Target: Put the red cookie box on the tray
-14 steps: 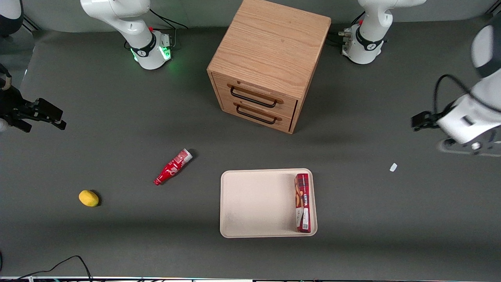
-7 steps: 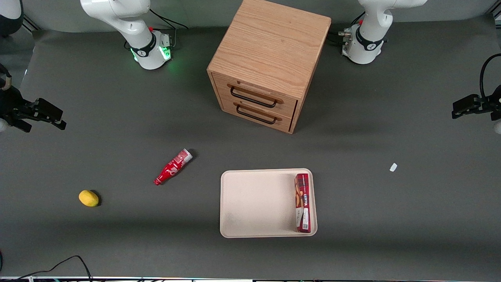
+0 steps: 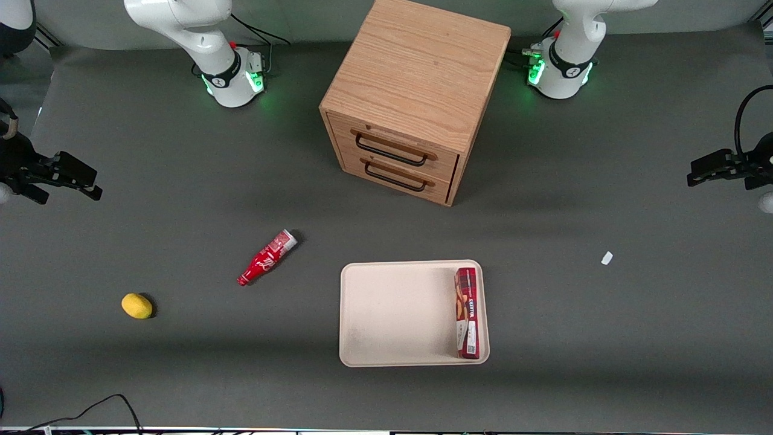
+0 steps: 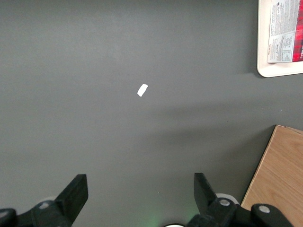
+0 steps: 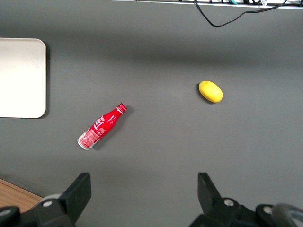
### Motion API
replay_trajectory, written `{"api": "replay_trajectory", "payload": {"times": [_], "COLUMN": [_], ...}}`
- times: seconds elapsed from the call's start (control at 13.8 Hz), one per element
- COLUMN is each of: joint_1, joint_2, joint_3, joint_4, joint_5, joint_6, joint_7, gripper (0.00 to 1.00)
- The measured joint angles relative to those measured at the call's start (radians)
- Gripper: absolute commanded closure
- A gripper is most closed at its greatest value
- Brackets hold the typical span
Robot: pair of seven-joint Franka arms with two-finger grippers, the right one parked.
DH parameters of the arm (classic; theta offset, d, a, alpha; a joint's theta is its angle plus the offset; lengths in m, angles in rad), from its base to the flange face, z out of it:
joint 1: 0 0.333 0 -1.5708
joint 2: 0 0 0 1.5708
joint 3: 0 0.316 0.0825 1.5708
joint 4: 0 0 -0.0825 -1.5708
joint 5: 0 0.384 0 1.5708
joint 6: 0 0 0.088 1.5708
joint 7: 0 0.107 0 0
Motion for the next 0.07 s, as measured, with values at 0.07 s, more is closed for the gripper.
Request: {"api": "replay_trajectory", "payload": {"times": [0.07], "joint_1": [0.000], "joint_2": [0.000], "joint_3": [-0.001], "joint_4": [0.001], "joint_5": [-0.001], "joint_6": [-0.001], "joint_7": [-0.002], "gripper": [0.00]}}
